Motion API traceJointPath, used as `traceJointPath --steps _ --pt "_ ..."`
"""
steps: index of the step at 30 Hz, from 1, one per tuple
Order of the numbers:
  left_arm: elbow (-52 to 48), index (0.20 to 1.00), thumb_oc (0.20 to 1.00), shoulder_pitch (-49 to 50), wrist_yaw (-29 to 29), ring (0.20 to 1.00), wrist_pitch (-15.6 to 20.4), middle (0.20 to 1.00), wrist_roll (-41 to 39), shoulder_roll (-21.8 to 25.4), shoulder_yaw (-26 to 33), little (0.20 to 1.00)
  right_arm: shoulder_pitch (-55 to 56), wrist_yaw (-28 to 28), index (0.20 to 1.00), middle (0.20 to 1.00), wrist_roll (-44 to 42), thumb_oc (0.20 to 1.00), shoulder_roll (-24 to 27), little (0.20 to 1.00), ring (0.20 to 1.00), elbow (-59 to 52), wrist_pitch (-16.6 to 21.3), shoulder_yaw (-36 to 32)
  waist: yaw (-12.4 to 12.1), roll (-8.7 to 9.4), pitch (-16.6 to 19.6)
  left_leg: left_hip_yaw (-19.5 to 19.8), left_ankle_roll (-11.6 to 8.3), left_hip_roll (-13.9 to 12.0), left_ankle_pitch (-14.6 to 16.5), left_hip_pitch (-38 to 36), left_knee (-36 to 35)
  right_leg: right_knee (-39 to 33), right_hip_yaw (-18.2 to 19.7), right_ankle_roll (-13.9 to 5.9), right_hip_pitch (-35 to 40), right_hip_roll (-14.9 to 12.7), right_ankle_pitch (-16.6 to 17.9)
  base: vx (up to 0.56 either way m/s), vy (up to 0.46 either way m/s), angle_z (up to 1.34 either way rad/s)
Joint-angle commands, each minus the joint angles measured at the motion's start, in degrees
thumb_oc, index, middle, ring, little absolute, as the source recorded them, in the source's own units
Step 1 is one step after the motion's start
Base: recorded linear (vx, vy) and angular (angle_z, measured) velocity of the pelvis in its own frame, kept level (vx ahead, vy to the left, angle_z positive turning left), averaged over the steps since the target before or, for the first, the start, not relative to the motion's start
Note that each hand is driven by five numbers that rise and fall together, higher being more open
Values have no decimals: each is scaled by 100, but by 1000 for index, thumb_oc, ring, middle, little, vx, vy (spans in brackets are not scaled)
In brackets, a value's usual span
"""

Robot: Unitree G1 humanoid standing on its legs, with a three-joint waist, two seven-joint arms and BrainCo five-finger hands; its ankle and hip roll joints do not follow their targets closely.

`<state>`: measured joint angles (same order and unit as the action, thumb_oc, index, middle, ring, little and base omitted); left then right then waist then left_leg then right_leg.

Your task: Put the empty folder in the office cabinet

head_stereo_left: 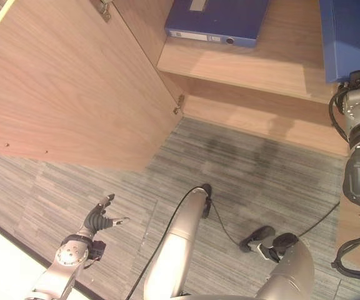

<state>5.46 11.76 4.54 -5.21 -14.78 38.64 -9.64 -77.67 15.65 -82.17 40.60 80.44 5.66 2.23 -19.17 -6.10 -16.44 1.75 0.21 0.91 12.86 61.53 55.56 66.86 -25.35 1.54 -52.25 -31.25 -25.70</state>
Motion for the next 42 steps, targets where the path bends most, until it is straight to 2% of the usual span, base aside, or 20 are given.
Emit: traceJointPath --steps 1,9,16,17,20,21,22,25,27,28,29,30,31,32,36,42 --pt "-190 1000 1000 240 87 1000 44 1000 -33 334 180 1000 -243 -252 1000 1000 57 1000 493 1000 1000 -459 91 166 -81 13 22 119 137 -93 819 -74 227 -267 745 -118 313 281 -242 0 0 0" --pt "-157 1000 1000 250 52 1000 62 1000 -101 393 214 1000 -411 -404 1000 1000 534 1000 494 1000 1000 -307 -332 651 -83 79 19 129 122 -88 790 -51 186 -251 745 -106 285 287 -227 0 0 0" --pt "-140 1000 1000 216 -23 1000 38 1000 -136 475 213 1000 -520 -660 1000 1000 1241 1000 401 1000 1000 -89 -911 1174 -97 129 9 131 109 -115 753 -28 151 -268 721 -99 254 282 -207 0 0 0" --pt "-167 1000 1000 228 -38 1000 57 1000 -150 488 229 1000 -574 -785 1000 1000 1936 1000 462 1000 1000 64 -1154 1509 -109 149 -1 127 104 -128 745 -27 144 -268 721 -93 252 278 -204 0 0 0" --pt "-196 1000 1000 250 -66 1000 87 1000 -102 550 248 1000 -790 -998 1000 1000 3412 1000 557 1000 1000 280 -1468 2318 -94 200 -11 128 101 -154 737 -6 135 -274 726 -83 229 284 -210 0 0 0" --pt "-198 1000 1000 244 -67 1000 88 1000 -100 533 249 1000 -826 -1018 1000 1000 3431 1000 559 1000 1000 305 -1469 2340 -85 186 -14 128 105 -150 714 3 122 -281 721 -75 221 281 -196 0 0 0" --pt "-224 1000 1000 238 -82 1000 95 1000 -73 506 239 1000 -881 -1087 1000 1000 4014 1000 560 1000 1000 321 -1513 2651 -51 202 -20 127 110 -159 681 8 74 -315 703 -65 217 299 -176 0 0 0" --pt "-245 1000 1000 242 -122 1000 84 1000 2 540 238 1000 -866 -1212 1000 1000 4547 1000 576 1000 1000 282 -1551 2935 -24 226 -21 116 103 -173 649 4 11 -380 676 -73 222 319 -136 0 0 0" --pt "-274 1000 1000 316 -176 1000 108 1000 50 582 301 1000 -888 -1351 1000 1000 5544 1000 662 1000 1000 305 -1574 3463 -5 266 -32 115 83 -189 599 -6 -86 -486 634 -100 230 339 -71 0 0 0" --pt "-278 1000 1000 320 -178 1000 108 1000 52 570 304 1000 -904 -1364 1000 1000 5565 1000 661 1000 1000 314 -1572 3474 0 257 -32 115 83 -190 595 -7 -92 -492 634 -101 230 341 -66 0 0 0" --pt "-281 1000 1000 348 -186 1000 127 1000 48 573 323 1000 -911 -1344 1000 1000 6035 1000 686 1000 1000 339 -1578 3704 3 272 -38 111 79 -200 605 -13 -95 -496 635 -116 226 343 -57 0 0 0" --pt "-341 1000 1000 395 -180 1000 160 1000 51 546 376 1000 -970 -1265 1000 1000 7328 1000 797 1000 1000 389 -1580 4303 19 282 -41 98 73 -204 564 -15 -167 -569 616 -133 234 355 -20 0 0 0" --pt "-345 1000 1000 393 -180 1000 158 1000 54 529 378 1000 -997 -1275 1000 1000 7346 1000 796 1000 1000 399 -1580 4321 32 265 -42 102 77 -198 537 -11 -188 -586 605 -127 235 354 -1 0 0 0" --pt "-409 1000 1000 423 -153 1000 172 1000 129 490 488 1000 -859 -1147 1000 1000 8486 1000 916 1000 1000 329 -1620 4721 44 254 -53 108 73 -200 504 -10 -252 -631 582 -151 239 344 23 0 0 0" --pt "-536 1000 1000 455 -170 1000 145 1000 302 497 657 1000 -588 -1096 1000 1000 9059 1000 1007 1000 1000 336 -1755 4524 60 184 -53 112 58 -170 389 -6 -468 -811 487 -225 261 350 114 -14 4 -2" --pt "-709 1000 1000 502 -217 1000 119 1000 299 478 765 1000 -422 -1205 1000 1000 9140 1000 1006 1000 1000 431 -1761 4307 78 137 -85 72 35 -173 231 -19 -754 -1042 443 -313 245 363 314 -17 12 -1"
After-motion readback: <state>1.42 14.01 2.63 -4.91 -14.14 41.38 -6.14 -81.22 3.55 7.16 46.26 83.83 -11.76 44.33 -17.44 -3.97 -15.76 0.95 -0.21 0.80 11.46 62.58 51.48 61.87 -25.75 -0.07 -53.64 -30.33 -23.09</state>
